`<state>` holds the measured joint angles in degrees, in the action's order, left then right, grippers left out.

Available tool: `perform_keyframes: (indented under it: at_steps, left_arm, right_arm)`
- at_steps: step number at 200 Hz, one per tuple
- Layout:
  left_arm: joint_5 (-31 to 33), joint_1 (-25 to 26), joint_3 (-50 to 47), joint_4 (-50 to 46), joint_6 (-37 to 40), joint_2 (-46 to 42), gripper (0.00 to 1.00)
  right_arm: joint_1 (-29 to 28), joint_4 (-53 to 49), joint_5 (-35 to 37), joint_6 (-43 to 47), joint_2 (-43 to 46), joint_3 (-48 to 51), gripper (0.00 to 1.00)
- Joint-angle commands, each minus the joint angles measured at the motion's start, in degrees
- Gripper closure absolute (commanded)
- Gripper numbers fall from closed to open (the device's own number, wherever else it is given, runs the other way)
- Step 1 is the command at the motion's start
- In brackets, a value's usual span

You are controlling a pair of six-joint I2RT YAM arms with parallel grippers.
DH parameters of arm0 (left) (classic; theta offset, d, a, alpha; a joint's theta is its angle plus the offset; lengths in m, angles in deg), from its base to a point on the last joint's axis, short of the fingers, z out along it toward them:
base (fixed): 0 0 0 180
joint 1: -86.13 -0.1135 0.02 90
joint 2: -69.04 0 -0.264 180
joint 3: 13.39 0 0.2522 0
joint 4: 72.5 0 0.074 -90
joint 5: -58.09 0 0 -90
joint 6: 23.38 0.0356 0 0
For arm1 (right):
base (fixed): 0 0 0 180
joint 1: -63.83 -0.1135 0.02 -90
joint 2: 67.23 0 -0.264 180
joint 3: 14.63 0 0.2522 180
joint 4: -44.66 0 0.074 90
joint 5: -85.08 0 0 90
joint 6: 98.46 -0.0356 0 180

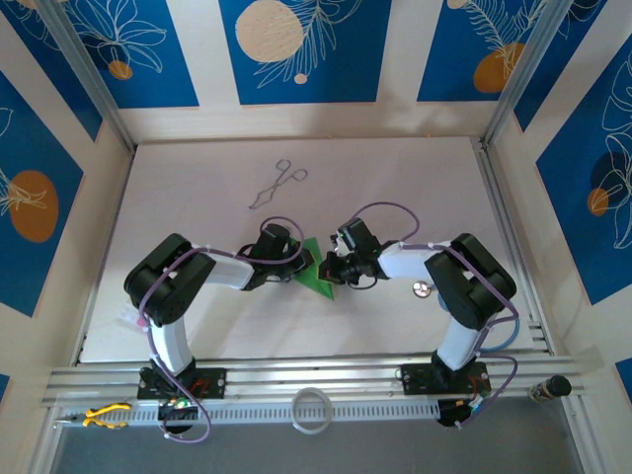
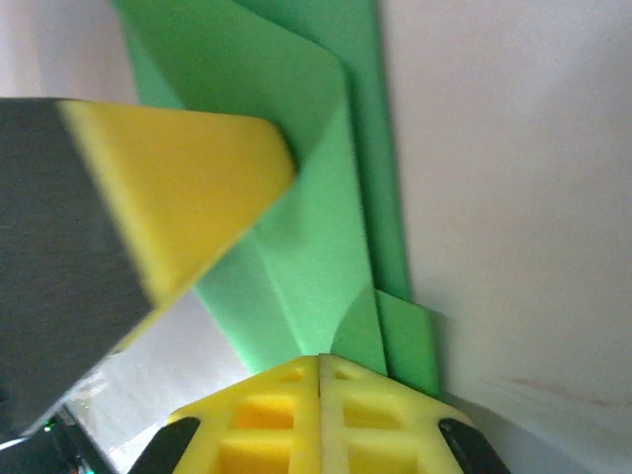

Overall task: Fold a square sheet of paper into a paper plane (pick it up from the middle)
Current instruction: Fourth fold the wing at the center of the table.

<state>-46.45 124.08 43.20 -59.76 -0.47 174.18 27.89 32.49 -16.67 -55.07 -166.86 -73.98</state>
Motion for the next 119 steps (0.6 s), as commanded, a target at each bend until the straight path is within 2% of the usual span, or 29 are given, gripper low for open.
perform_keyframes:
  at_steps: [1,58,119]
  left_arm:
    - [-0.3,-0.2,0.4,-5.1,2.3,-0.1,0.9]
    - [-4.0,-0.3,3.7,-8.6,9.2,-4.8,0.85]
    - [-9.7,0.6,4.2,-14.0,11.0,-4.7,0.93]
  right_arm:
    - [-0.2,-2.6,1.7,-0.5,-0.7,1.7,1.0]
    - [0.7,-3.3,1.3,-0.8,-1.2,4.1,1.0]
    - [1.5,-3.2,0.4,-0.4,-0.8,3.8,1.0]
